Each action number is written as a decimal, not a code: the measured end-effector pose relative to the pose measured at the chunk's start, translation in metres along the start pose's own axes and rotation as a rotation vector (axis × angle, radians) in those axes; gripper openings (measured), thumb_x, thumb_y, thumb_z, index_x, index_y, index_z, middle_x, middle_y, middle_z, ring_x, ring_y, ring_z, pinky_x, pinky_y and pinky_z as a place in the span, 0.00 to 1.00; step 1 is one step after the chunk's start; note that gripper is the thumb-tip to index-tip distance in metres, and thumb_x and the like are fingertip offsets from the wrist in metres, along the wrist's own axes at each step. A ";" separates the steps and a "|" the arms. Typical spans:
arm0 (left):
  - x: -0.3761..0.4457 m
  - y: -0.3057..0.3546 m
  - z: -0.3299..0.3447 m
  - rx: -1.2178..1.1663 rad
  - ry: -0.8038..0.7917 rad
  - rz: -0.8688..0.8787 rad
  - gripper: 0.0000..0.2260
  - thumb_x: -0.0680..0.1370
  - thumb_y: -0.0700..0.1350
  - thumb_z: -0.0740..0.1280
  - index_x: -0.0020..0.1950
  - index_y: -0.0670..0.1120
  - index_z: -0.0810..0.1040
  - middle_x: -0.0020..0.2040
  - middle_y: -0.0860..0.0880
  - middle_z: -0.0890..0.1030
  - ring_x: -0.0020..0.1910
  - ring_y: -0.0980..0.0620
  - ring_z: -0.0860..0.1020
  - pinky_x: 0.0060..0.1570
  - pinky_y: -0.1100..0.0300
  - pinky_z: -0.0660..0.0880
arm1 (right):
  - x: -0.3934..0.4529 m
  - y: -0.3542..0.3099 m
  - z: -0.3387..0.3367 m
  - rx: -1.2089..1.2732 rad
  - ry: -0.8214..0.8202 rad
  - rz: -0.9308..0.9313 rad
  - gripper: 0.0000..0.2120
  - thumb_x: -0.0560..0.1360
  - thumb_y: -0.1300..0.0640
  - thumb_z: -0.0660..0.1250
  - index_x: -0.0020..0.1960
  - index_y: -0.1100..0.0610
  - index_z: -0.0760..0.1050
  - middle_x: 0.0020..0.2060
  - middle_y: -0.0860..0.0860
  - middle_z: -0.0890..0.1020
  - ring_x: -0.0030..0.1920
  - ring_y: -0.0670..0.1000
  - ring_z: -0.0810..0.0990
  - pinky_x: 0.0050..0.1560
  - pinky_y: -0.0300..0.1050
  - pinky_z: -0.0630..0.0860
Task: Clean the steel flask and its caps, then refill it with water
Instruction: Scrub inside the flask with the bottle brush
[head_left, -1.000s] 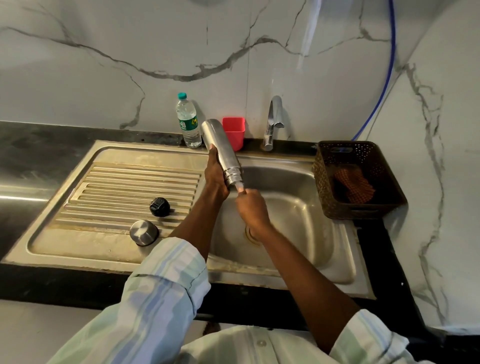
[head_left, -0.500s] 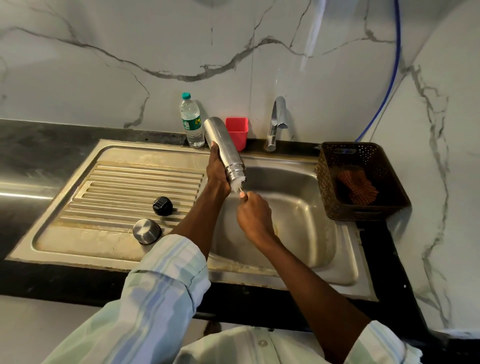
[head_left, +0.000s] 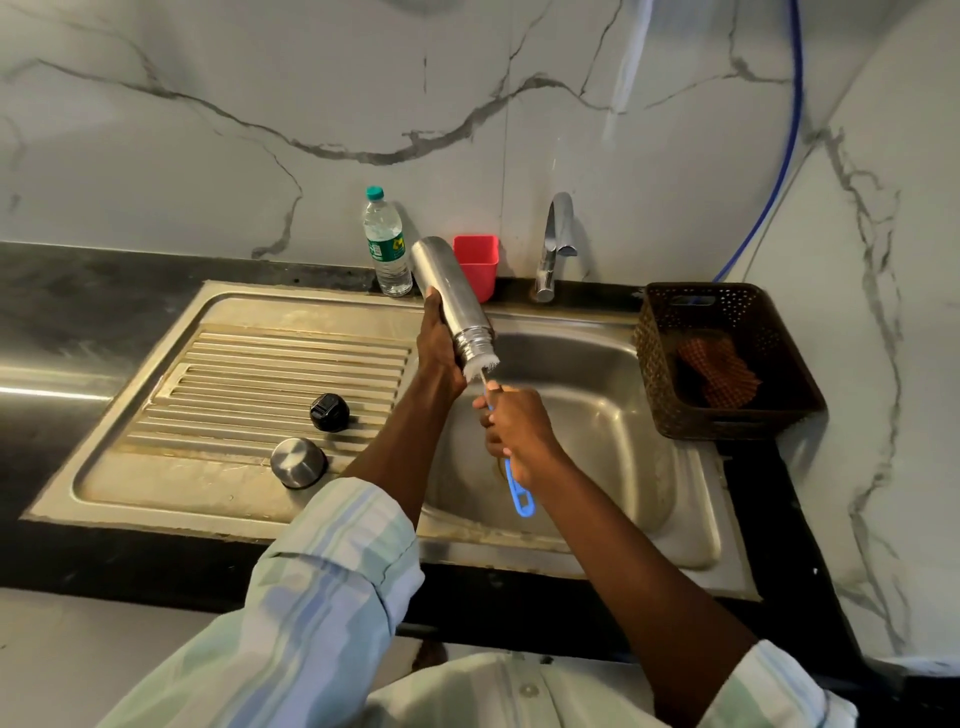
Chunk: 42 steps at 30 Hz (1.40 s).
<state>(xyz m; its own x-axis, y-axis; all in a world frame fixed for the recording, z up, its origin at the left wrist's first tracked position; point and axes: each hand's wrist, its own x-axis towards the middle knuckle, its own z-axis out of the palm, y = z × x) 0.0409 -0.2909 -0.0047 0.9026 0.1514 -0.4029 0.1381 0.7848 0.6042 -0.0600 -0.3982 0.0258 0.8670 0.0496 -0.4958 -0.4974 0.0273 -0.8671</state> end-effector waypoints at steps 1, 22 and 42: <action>-0.002 -0.002 0.001 0.007 -0.012 -0.003 0.37 0.76 0.62 0.67 0.75 0.38 0.63 0.39 0.41 0.79 0.34 0.44 0.81 0.34 0.51 0.80 | 0.003 -0.004 0.000 0.064 -0.034 0.027 0.15 0.82 0.57 0.56 0.40 0.61 0.73 0.24 0.49 0.66 0.17 0.43 0.59 0.18 0.33 0.54; 0.001 0.008 0.019 -0.016 -0.116 -0.016 0.28 0.79 0.63 0.62 0.62 0.38 0.70 0.38 0.41 0.80 0.33 0.45 0.79 0.36 0.54 0.79 | 0.000 -0.010 0.001 0.620 -0.244 0.122 0.13 0.83 0.58 0.55 0.42 0.61 0.70 0.22 0.46 0.64 0.18 0.42 0.58 0.16 0.35 0.55; 0.021 0.013 0.009 0.058 0.079 0.046 0.28 0.77 0.60 0.67 0.67 0.40 0.72 0.41 0.42 0.81 0.36 0.44 0.81 0.44 0.48 0.79 | 0.003 -0.009 0.001 -0.138 0.073 -0.040 0.17 0.80 0.51 0.61 0.35 0.57 0.74 0.23 0.49 0.68 0.18 0.44 0.62 0.20 0.35 0.57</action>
<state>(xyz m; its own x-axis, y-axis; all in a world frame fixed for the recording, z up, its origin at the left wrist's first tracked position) 0.0657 -0.2824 0.0006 0.8738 0.2349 -0.4258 0.1231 0.7401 0.6611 -0.0530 -0.3972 0.0321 0.8886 -0.0213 -0.4582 -0.4576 -0.1096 -0.8824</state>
